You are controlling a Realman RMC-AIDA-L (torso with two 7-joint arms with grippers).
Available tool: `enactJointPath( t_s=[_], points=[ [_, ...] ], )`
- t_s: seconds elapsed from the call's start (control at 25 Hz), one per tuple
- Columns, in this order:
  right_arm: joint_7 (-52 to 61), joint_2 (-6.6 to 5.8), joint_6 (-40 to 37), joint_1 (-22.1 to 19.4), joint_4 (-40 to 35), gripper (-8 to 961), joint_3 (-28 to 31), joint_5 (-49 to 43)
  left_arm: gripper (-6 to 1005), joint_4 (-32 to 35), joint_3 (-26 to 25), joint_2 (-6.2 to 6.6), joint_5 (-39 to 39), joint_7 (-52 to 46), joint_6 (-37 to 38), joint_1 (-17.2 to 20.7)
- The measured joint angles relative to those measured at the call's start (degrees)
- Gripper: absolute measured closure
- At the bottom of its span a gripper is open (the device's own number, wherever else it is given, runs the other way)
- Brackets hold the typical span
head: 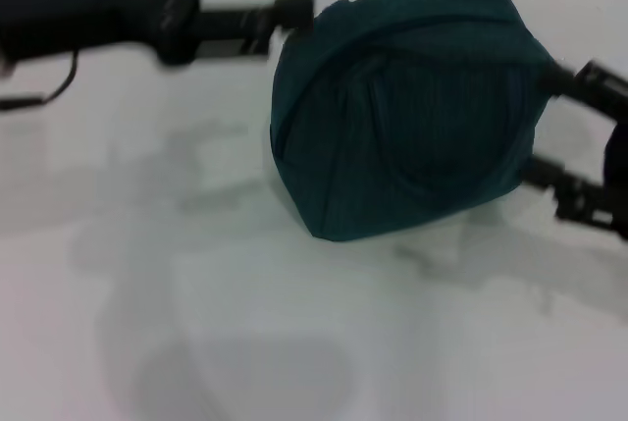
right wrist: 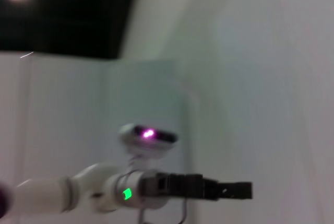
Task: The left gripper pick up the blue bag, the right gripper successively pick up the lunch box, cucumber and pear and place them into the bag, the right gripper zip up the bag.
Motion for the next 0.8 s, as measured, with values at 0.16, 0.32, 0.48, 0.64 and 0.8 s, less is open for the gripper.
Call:
enactJointPath(
  t_s=[0.16,0.32,0.48,0.64,0.8],
  points=[
    [0.15,-0.26,-0.18,0.28,-3.54,173,-0.01,-5.90,120,-7.76,-1.79,0.82,0.72,7.09,7.75,2.09],
    [3.21,-0.80,1.50,0.49,-6.50,173,0.05,-10.49,120,-16.72,-1.57,1.29,3.87,16.22,9.84,4.21],
    [7.08,-0.96,5.10,2.27,-7.21,173,0.09,-13.57,120,-23.11,-1.65,1.17,9.01,23.84,9.96,4.16],
    [8.30,-0.37,6.61,4.44,-7.03,173,0.08,-16.48,120,-25.16,-1.74,0.66,11.77,27.18,9.50,3.19],
    [9.29,0.12,7.75,5.75,-7.37,173,0.09,-18.82,120,-25.27,-2.07,0.24,13.82,27.89,8.88,2.30]
  ],
)
